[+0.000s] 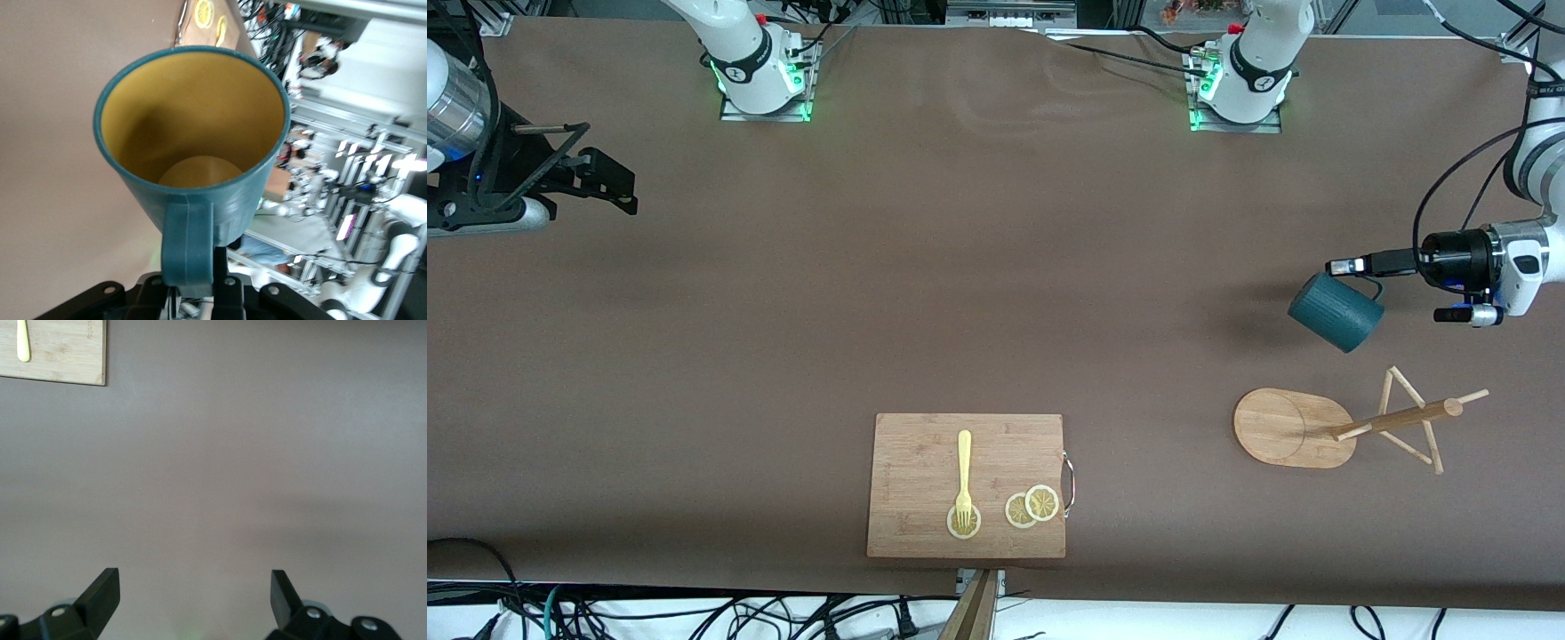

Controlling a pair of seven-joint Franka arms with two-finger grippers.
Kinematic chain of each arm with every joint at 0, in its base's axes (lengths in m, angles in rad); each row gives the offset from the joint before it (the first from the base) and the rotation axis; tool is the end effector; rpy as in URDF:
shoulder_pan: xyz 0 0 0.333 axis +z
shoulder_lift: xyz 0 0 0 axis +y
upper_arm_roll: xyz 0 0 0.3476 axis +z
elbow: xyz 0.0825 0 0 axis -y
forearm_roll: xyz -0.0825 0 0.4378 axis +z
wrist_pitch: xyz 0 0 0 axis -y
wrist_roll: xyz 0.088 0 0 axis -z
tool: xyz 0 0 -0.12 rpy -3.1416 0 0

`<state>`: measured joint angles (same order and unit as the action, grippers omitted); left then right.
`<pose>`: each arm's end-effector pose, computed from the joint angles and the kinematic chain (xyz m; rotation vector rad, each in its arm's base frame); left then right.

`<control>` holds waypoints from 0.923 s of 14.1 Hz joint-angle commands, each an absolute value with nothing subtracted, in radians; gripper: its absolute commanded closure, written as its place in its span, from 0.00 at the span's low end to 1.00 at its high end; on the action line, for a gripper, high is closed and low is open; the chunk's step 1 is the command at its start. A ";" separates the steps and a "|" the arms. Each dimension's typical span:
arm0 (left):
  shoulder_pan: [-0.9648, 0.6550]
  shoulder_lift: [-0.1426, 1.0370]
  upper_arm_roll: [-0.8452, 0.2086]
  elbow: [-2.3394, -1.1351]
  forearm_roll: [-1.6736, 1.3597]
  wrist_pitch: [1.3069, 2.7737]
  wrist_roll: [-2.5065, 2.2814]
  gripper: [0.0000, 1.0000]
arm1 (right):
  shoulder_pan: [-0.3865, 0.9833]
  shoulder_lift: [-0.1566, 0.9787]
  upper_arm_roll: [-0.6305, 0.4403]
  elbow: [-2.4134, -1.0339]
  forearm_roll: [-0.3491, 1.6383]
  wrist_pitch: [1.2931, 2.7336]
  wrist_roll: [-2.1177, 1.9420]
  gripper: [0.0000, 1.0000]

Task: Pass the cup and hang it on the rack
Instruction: 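Lower the mug handle onto a rack peg with the left gripper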

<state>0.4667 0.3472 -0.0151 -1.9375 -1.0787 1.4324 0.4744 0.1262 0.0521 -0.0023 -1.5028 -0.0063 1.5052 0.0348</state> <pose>0.5844 0.1556 0.3151 1.8111 0.3158 -0.2237 0.6142 0.0757 0.6411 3.1272 0.1390 -0.0768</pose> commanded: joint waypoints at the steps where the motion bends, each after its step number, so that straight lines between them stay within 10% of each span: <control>1: 0.497 0.411 -0.025 -1.864 -1.152 1.372 0.451 1.00 | 0.126 0.041 -0.002 -1.499 -0.008 1.494 0.034 0.00; 13: 0.557 0.557 -0.025 -1.827 -1.351 1.307 0.489 1.00 | 0.126 0.041 -0.002 -1.499 -0.009 1.494 0.034 0.00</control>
